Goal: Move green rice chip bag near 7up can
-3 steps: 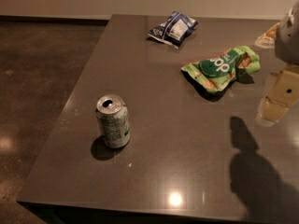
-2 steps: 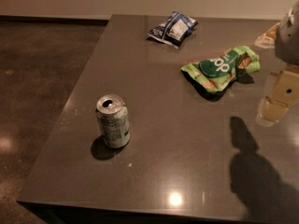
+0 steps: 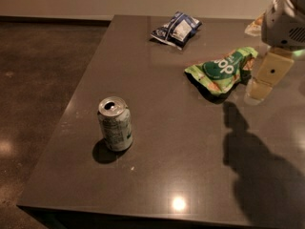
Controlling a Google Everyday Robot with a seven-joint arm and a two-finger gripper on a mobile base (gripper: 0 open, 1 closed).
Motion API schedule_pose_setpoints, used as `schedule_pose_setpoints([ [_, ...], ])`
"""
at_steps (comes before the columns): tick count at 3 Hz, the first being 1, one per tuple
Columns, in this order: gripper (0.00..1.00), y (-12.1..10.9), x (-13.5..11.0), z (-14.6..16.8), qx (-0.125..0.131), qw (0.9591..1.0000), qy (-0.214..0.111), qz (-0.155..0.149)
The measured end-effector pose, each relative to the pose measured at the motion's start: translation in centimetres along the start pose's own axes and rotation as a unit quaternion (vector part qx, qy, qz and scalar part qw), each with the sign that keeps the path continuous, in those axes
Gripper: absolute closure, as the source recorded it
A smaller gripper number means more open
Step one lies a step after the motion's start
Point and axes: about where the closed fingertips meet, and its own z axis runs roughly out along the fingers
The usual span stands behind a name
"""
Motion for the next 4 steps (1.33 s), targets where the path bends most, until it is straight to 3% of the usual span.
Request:
schedule_pose_setpoints([
  [2,0.00,-6.1,-0.6,3.5,0.007,0.9997,-0.020,-0.010],
  [3,0.00,-9.2,0.1,5.5,0.010,0.9995,-0.020,-0.024],
  [4,0.00,-11.3,1.3,7.7,0.005,0.9992,0.002,-0.039],
])
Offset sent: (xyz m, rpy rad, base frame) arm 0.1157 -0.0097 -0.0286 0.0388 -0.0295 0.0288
